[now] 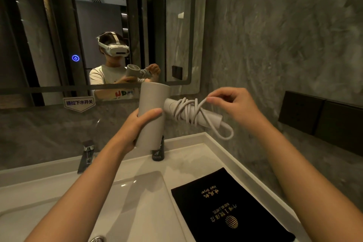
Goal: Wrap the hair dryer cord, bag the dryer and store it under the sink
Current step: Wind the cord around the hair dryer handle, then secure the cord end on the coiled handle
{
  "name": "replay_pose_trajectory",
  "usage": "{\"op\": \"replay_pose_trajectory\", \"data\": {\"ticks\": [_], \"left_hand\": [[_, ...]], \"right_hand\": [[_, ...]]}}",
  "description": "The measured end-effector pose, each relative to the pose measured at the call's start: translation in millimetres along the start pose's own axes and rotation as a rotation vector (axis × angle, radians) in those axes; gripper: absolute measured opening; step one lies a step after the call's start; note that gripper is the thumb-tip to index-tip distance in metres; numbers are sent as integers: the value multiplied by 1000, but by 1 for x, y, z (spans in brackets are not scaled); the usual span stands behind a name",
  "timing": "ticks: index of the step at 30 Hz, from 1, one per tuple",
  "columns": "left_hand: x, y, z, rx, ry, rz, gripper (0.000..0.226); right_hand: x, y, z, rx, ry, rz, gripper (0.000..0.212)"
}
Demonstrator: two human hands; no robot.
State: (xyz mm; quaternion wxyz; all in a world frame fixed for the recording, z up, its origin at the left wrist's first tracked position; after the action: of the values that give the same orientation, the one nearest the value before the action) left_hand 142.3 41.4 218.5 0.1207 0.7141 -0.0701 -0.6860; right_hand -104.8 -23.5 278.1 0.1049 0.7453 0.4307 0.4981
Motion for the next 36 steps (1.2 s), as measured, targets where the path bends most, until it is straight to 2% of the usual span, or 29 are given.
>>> {"op": "replay_pose_trajectory", "data": {"ticks": [4, 6, 7, 10, 14, 18, 20, 23, 27, 30, 32, 34, 36], "left_hand": [[16, 0, 13, 77, -326, -169, 57], [25, 0, 21, 107, -472, -250, 66], [29, 1, 23, 108, -538, -265, 62], [39, 2, 32, 96, -676, -310, 53], [56, 5, 43, 158, -813, -412, 61], [74, 11, 46, 274, -866, -488, 80], [79, 12, 48, 321, -870, -564, 75], [89, 15, 53, 295, -849, -681, 67], [106, 16, 67, 355, -652, -759, 64], [110, 15, 80, 266, -167, -653, 55], [105, 16, 89, 160, 130, -439, 67], [93, 16, 102, 197, 195, -144, 70], [86, 12, 121, 284, 257, 40, 68]], "right_hand": [[-10, -6, 7, -17, 257, 17, 19], [-12, -14, 8, 30, 377, -3, 31], [-13, -17, 8, 57, 423, -1, 37], [-19, -25, 4, 97, 450, 40, 35], [-21, -32, -2, 213, 473, 64, 42], [-26, -34, -5, 182, 333, 80, 31], [-32, -33, -6, 115, 236, 91, 24], [-40, -31, -2, -3, 213, 84, 19], [-48, -26, 6, -122, 254, 161, 16], [-58, -31, 12, -106, 199, 249, 18], [-67, -39, 18, -98, 109, 304, 19], [-75, -48, 24, -90, 62, 350, 19], [-82, -58, 29, -77, 32, 381, 17]]}}
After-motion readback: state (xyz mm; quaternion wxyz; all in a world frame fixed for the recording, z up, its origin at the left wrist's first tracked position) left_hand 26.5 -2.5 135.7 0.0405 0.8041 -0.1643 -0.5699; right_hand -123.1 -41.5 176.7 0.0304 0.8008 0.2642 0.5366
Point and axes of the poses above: each hand's wrist, its own y-axis towards the middle knuckle, its own z-axis out of the palm, x = y × z, the point moved 1 cm from there along y, towards the middle knuckle, and after that the axes turned 7 degrees about x, right-handed, at the moved point
